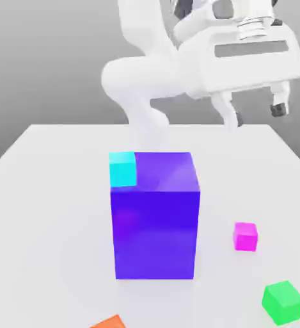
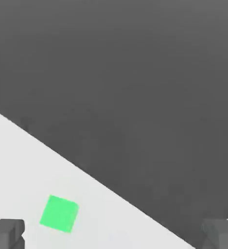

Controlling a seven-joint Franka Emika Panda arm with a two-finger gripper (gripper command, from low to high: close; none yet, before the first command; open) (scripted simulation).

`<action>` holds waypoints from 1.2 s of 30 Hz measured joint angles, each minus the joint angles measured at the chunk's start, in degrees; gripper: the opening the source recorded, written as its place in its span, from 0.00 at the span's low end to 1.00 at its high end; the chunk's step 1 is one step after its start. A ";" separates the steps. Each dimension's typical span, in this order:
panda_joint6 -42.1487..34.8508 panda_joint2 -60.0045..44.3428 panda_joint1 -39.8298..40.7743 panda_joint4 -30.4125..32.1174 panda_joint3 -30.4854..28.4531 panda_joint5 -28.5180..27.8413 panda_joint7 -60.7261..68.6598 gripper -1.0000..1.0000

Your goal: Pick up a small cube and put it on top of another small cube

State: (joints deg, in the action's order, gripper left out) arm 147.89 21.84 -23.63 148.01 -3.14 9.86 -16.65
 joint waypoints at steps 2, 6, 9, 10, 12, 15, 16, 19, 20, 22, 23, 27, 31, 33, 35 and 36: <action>1.82 -2.70 -2.22 1.83 0.44 0.73 3.01 0.50; 5.54 -7.99 -6.16 5.51 1.82 1.58 8.58 0.50; 8.40 -11.84 -8.67 8.29 3.14 1.30 12.09 0.50; 9.35 -13.09 -9.33 9.23 3.69 0.92 13.05 0.50; 11.35 -15.55 -10.46 11.12 4.82 -0.22 14.72 0.50; 14.35 -19.10 -12.33 13.99 6.33 -3.94 15.81 0.50; 15.34 -20.24 -12.84 14.94 6.56 -5.93 15.66 0.50; 18.21 -23.59 -14.13 15.87 6.00 -10.38 14.54 0.50; 19.16 -24.73 -13.75 15.70 5.69 -11.06 14.29 0.50; 21.11 -27.09 -13.97 15.22 4.98 -12.45 13.50 0.50; 22.11 -28.30 -14.19 14.97 4.62 -12.97 13.18 0.50; 26.19 -33.35 -15.08 14.09 3.50 -13.93 12.46 0.50; 29.93 -38.05 -15.30 13.51 3.45 -13.83 12.17 0.00; 29.92 -38.05 -15.30 13.51 3.45 -13.84 12.16 0.00; 29.86 -38.05 -15.29 13.51 3.46 -13.91 12.09 0.00; 29.83 -38.05 -15.29 13.51 3.46 -13.95 12.05 0.00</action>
State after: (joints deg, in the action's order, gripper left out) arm 177.71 -16.21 -38.92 161.52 0.32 -4.09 -4.60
